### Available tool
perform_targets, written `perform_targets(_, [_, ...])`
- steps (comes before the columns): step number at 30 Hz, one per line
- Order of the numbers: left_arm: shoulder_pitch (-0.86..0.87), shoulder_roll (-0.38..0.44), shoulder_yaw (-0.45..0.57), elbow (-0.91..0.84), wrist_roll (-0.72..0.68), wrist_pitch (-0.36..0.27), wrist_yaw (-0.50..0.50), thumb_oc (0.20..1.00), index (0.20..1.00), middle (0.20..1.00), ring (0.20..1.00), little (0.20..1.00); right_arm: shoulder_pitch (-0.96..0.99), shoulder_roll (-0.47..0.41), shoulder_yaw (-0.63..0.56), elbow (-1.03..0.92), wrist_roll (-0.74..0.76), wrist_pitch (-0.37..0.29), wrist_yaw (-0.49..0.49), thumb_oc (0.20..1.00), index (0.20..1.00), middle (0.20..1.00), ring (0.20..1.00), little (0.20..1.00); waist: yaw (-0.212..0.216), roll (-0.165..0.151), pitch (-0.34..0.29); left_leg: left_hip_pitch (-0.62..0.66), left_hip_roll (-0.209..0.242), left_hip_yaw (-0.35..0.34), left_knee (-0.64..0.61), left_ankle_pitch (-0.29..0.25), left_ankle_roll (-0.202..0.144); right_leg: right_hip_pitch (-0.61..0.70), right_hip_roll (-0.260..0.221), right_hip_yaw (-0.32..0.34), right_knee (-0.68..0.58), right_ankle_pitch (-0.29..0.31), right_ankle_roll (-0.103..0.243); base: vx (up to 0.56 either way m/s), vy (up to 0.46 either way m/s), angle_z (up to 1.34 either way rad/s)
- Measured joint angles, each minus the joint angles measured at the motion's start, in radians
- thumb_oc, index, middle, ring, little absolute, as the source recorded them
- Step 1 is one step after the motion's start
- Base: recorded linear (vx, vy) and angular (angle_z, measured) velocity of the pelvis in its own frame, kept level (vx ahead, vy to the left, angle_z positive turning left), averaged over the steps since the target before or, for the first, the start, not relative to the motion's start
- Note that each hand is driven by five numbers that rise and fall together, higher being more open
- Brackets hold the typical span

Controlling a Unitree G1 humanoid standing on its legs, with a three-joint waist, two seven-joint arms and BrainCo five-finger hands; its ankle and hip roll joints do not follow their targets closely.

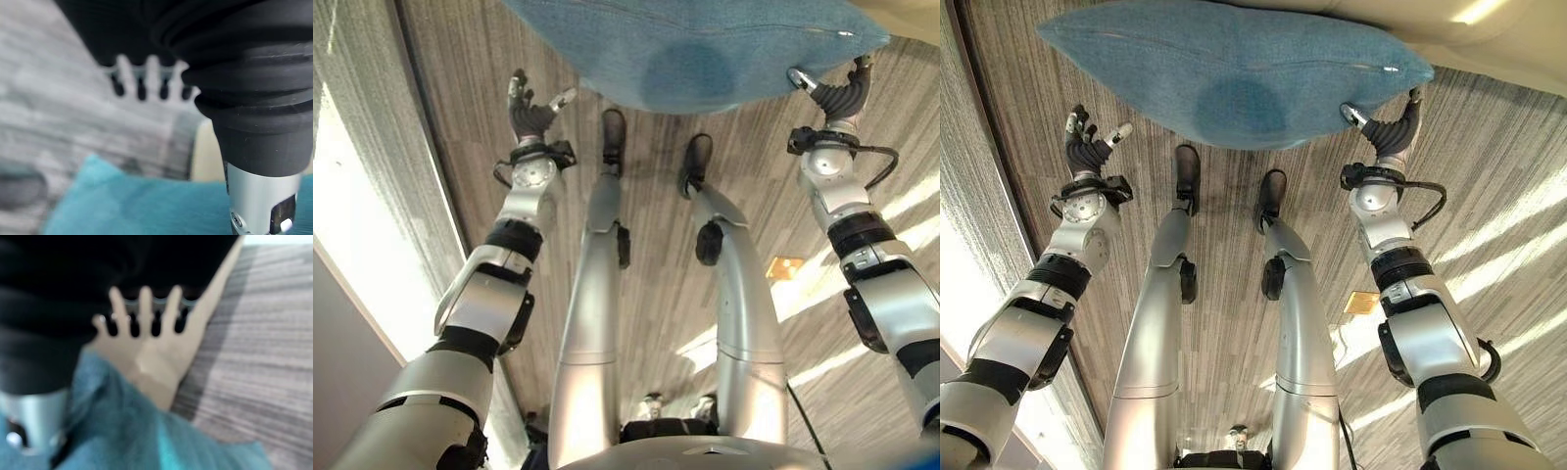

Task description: Pick up all the scattered cushions and arrange them neatly on the sofa.

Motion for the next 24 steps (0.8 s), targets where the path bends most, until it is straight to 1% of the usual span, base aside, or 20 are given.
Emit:
perform_targets(4, [-0.056,0.005,-0.007,-0.002,-0.019,-0.007,-0.008,1.000,1.000,1.000,1.000,1.000,-0.021,-0.006,0.010,0.003,0.000,0.000,0.026,1.000,1.000,1.000,1.000,1.000,0.001,-0.005,-0.010,0.000,0.000,0.001,-0.006,0.008,0.001,0.002,0.000,-0.001,-0.010,0.003,-0.006,0.00,0.000,0.00])
perform_targets(6, [-0.090,0.012,-0.011,-0.007,-0.025,-0.008,-0.008,1.000,1.000,1.000,1.000,1.000,-0.045,-0.031,0.035,0.004,0.000,0.000,0.037,1.000,1.000,1.000,1.000,1.000,0.003,-0.005,-0.013,0.000,0.000,0.000,-0.023,0.013,0.003,0.000,0.000,-0.003,-0.020,0.006,-0.006,0.00,0.000,0.00])
perform_targets(8, [-0.115,0.018,-0.016,-0.019,-0.025,-0.009,-0.006,1.000,1.000,1.000,1.000,1.000,-0.058,-0.042,0.035,0.004,0.002,0.001,0.041,1.000,1.000,1.000,1.000,1.000,0.002,-0.005,-0.013,0.000,0.000,0.001,-0.026,0.014,0.004,0.000,-0.001,-0.004,-0.023,0.006,-0.007,0.00,0.000,0.00])
perform_targets(10, [-0.129,0.032,-0.043,-0.032,-0.025,-0.009,-0.007,1.000,1.000,1.000,1.000,1.000,-0.056,-0.041,0.043,0.010,0.002,-0.001,0.048,1.000,1.000,1.000,1.000,1.000,0.001,-0.004,-0.014,0.000,-0.001,0.001,-0.032,0.015,0.004,-0.001,-0.001,-0.004,-0.027,0.007,-0.006,0.00,0.000,0.00])
perform_targets(12, [-0.183,0.056,-0.092,-0.029,-0.024,-0.008,-0.006,1.000,1.000,1.000,1.000,1.000,-0.098,-0.034,0.075,0.041,0.044,-0.001,0.064,1.000,1.000,1.000,1.000,1.000,0.002,-0.002,-0.021,-0.005,-0.001,0.002,-0.042,0.018,0.005,-0.011,-0.001,-0.002,-0.030,0.008,-0.006,0.02,0.041,0.00])
perform_targets(13, [-0.191,0.056,-0.096,-0.029,-0.024,-0.008,-0.010,1.000,1.000,1.000,1.000,1.000,-0.094,-0.033,0.081,0.042,0.054,-0.003,0.070,1.000,1.000,1.000,1.000,1.000,0.002,-0.001,-0.037,-0.020,-0.002,0.002,-0.043,0.019,0.004,-0.028,-0.001,-0.002,-0.029,0.008,-0.006,0.00,0.000,0.00])
perform_targets(16, [-0.195,0.055,-0.099,-0.029,-0.024,-0.008,-0.019,1.000,1.000,1.000,1.000,1.000,-0.128,-0.017,0.143,0.049,0.110,-0.006,0.109,1.000,1.000,1.000,1.000,1.000,0.002,-0.001,-0.038,-0.024,-0.002,0.004,-0.045,0.021,0.003,-0.037,-0.001,0.001,-0.024,0.008,-0.006,0.00,0.000,0.00])
perform_targets(18, [-0.198,0.056,-0.099,-0.029,-0.025,-0.008,-0.023,1.000,1.000,1.000,1.000,1.000,-0.141,0.008,0.162,0.050,0.154,-0.010,0.128,1.000,1.000,1.000,1.000,1.000,0.004,0.002,-0.040,-0.030,-0.001,0.004,-0.046,0.022,0.002,-0.045,-0.001,0.001,-0.020,0.007,-0.008,0.00,0.000,0.00])
perform_targets(19, [-0.210,0.058,-0.099,-0.029,-0.028,-0.008,-0.030,1.000,1.000,1.000,1.000,1.000,-0.159,0.027,0.198,0.049,0.175,-0.012,0.152,1.000,1.000,1.000,1.000,1.000,0.006,0.004,-0.041,-0.038,-0.001,0.005,-0.045,0.024,-0.001,-0.058,-0.001,0.003,-0.015,0.007,-0.009,0.00,0.000,0.00])
perform_targets(20, [-0.220,0.058,-0.100,-0.029,-0.032,-0.008,-0.037,0.652,0.652,0.652,0.652,0.652,-0.166,0.048,0.206,0.048,0.198,-0.018,0.155,1.000,1.000,1.000,1.000,1.000,0.011,0.004,-0.041,-0.039,0.001,0.005,-0.046,0.027,-0.005,-0.061,0.000,0.002,-0.011,0.007,-0.010,0.00,0.000,0.00])
perform_targets(21, [-0.222,0.064,-0.106,-0.029,-0.036,-0.007,-0.042,0.448,0.448,0.448,0.448,0.448,-0.173,0.053,0.230,0.048,0.212,-0.016,0.157,0.589,0.589,0.589,0.589,0.589,0.014,0.005,-0.041,-0.037,0.002,0.004,-0.046,0.028,-0.007,-0.059,0.001,0.002,-0.010,0.007,-0.011,0.00,0.000,0.00])
perform_targets(22, [-0.226,0.076,-0.119,-0.029,-0.036,-0.006,-0.042,0.200,0.200,0.200,0.200,0.200,-0.188,0.051,0.268,0.047,0.227,-0.016,0.184,0.200,0.200,0.200,0.200,0.200,0.018,0.010,-0.044,-0.035,0.005,0.004,-0.046,0.031,-0.010,-0.058,0.004,0.002,-0.008,0.008,-0.012,0.00,0.000,0.00])
perform_targets(24, [-0.224,0.089,-0.118,-0.029,-0.056,-0.003,-0.042,0.200,0.200,0.200,0.200,0.200,-0.210,0.050,0.269,0.046,0.240,-0.005,0.187,0.200,0.200,0.200,0.200,0.200,0.024,0.011,-0.045,-0.034,0.010,0.004,-0.049,0.034,-0.015,-0.062,0.008,0.000,-0.007,0.008,-0.012,0.00,0.000,0.00])
